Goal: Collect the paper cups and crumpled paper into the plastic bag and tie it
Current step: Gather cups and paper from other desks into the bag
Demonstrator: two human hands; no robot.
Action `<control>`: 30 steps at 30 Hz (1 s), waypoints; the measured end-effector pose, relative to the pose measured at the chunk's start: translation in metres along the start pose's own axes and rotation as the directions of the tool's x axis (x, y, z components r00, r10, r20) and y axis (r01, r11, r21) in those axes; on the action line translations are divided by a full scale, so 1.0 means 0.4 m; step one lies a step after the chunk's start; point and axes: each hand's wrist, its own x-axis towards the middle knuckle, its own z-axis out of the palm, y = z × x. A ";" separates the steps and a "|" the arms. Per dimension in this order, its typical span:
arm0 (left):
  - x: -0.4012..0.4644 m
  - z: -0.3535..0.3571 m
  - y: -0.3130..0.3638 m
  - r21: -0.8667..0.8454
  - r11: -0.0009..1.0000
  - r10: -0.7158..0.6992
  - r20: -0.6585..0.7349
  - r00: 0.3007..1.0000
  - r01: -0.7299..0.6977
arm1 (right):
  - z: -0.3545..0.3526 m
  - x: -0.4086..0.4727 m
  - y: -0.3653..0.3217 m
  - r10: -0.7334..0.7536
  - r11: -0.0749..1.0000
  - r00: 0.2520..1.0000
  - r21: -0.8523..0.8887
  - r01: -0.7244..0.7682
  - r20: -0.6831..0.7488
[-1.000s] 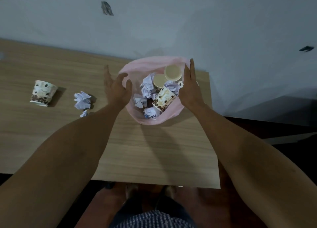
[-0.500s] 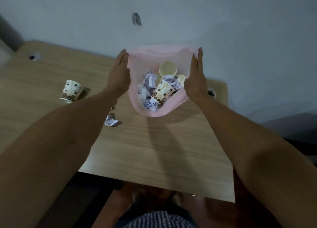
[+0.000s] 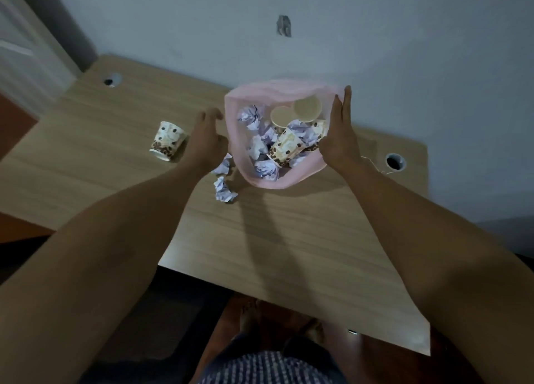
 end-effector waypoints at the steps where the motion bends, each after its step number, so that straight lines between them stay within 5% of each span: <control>1: -0.024 0.002 -0.008 0.040 0.997 -0.060 -0.012 0.998 0.061 | 0.001 0.001 -0.002 0.004 1.000 1.000 -0.004 -0.004 -0.002; 6: -0.168 0.070 -0.094 0.330 0.944 -0.116 0.237 0.965 0.032 | 0.002 0.003 -0.006 0.028 0.999 1.000 -0.021 -0.028 0.001; 9: -0.207 0.133 -0.135 0.344 0.937 -0.173 0.306 0.936 0.061 | 0.001 -0.005 -0.003 0.005 1.000 1.000 -0.024 -0.005 0.009; 13: -0.216 0.173 -0.147 0.291 0.954 -0.155 0.267 0.951 0.073 | -0.001 -0.016 0.008 0.001 1.000 1.000 -0.027 -0.001 0.018; 23: -0.075 0.123 0.037 0.036 0.986 0.162 0.041 0.986 -0.163 | -0.007 -0.011 -0.017 0.025 1.000 0.999 -0.002 -0.025 0.024; 30: 0.060 0.195 0.091 -0.030 0.983 0.183 0.134 0.974 -0.180 | 0.019 -0.005 -0.011 -0.075 0.997 0.997 0.006 0.075 -0.009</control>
